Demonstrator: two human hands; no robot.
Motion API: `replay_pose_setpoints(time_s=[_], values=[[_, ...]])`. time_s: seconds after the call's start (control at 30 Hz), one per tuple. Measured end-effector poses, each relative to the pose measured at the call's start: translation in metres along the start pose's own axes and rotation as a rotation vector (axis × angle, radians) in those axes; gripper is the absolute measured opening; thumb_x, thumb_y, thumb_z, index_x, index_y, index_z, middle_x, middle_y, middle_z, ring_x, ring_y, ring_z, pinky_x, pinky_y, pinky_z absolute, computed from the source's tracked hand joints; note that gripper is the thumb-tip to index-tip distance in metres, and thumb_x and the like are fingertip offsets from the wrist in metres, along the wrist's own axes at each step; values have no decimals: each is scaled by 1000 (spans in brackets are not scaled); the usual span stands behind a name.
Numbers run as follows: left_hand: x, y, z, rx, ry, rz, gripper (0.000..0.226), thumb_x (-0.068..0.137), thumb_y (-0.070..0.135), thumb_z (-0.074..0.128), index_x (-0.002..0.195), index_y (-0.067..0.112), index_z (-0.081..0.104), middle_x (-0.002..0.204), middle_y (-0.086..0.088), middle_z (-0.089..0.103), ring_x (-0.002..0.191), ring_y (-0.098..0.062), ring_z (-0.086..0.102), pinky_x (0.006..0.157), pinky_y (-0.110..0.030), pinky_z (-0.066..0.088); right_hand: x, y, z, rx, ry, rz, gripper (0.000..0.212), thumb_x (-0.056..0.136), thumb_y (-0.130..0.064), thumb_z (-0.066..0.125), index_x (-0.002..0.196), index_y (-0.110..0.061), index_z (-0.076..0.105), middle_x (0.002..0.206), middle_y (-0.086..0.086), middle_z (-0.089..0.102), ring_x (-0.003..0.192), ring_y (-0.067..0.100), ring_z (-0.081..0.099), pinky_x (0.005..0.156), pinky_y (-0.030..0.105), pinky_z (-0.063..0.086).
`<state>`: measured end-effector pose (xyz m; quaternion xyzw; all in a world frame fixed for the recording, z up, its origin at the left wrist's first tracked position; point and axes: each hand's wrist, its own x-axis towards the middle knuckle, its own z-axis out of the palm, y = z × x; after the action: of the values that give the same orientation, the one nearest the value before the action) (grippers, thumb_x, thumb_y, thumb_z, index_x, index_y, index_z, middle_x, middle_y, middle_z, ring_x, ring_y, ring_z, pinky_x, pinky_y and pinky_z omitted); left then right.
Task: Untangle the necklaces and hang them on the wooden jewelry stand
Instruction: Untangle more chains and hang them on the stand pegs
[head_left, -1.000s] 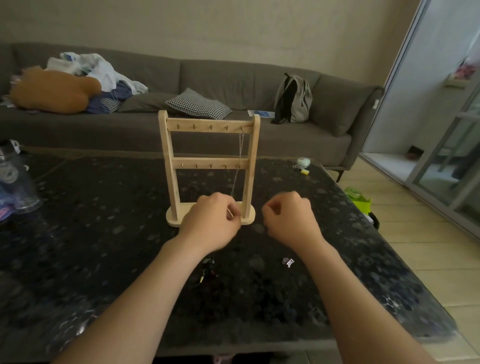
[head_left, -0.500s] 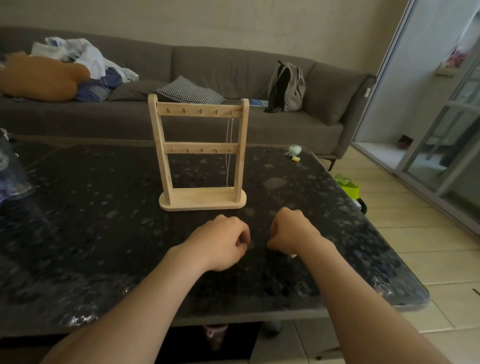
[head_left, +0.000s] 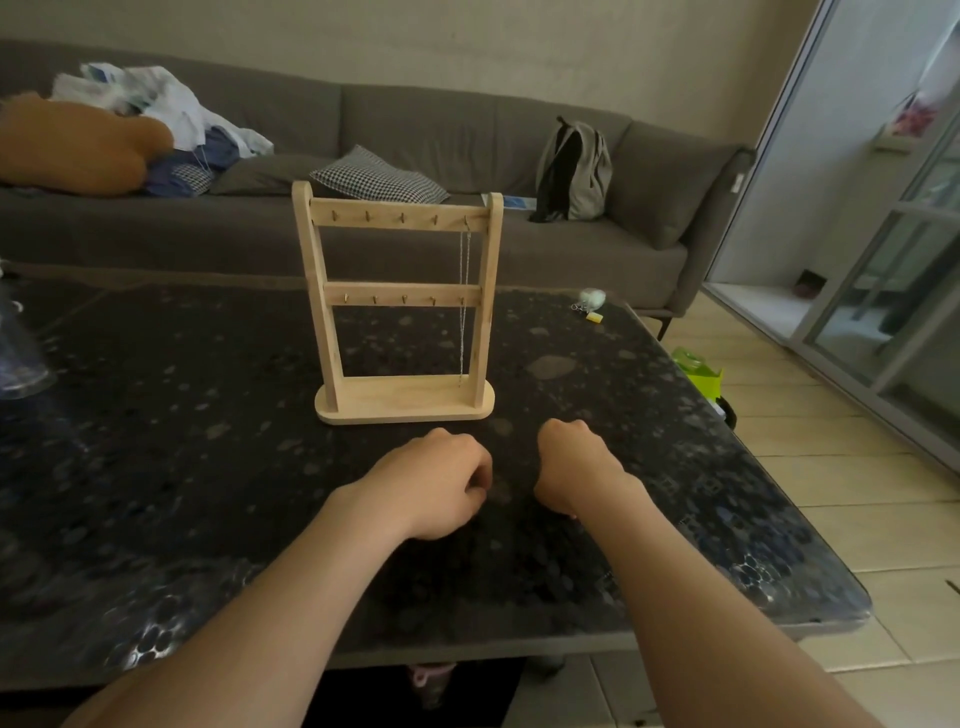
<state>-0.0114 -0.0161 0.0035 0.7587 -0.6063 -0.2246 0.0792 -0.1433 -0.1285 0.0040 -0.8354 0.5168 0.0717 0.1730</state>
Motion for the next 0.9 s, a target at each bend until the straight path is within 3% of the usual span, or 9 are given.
replay_pose_setpoints(time_s=[0.17,0.3,0.37,0.53,0.67,0.9], values=[[-1,-8,-3,-26,104,-21,29,108,21,63,134,32,70,128,5,67,109,-12,68,99,-38,61,8,-5,1,248,-7,-23,16,97,-9,72,109,-10,61,104,8,67,91,21,70,82,34,63],[-4,-15,-5,-115,178,-25,52,104,5,64,150,30,59,144,4,64,125,-12,65,109,-32,54,8,-5,-5,534,-9,-112,5,93,-7,74,92,-7,79,82,7,82,78,15,81,80,32,67],[-8,-15,-8,-189,180,-10,54,104,8,67,152,33,58,145,6,63,126,-13,65,109,-32,53,2,-7,-8,731,-53,-167,6,94,-5,76,92,-5,81,85,10,82,80,17,82,78,31,68],[-12,-19,-14,-519,200,1,29,100,36,75,129,35,71,118,12,76,109,-6,72,104,-40,59,-9,-16,-13,955,-81,-294,12,100,-6,69,103,-4,81,95,16,82,84,21,80,74,28,65],[-15,-19,-18,-813,244,-68,12,102,27,74,114,26,77,96,7,84,89,-8,81,92,-40,66,-11,-18,-14,1057,-64,-316,17,104,-4,63,108,-5,79,93,16,81,80,21,79,73,29,65],[-14,-19,-26,-999,381,-131,12,106,25,68,108,24,79,95,2,83,84,-11,81,89,-41,67,-13,-16,-16,1038,48,-327,14,97,-4,73,99,-15,82,96,8,81,82,13,78,78,26,65]])
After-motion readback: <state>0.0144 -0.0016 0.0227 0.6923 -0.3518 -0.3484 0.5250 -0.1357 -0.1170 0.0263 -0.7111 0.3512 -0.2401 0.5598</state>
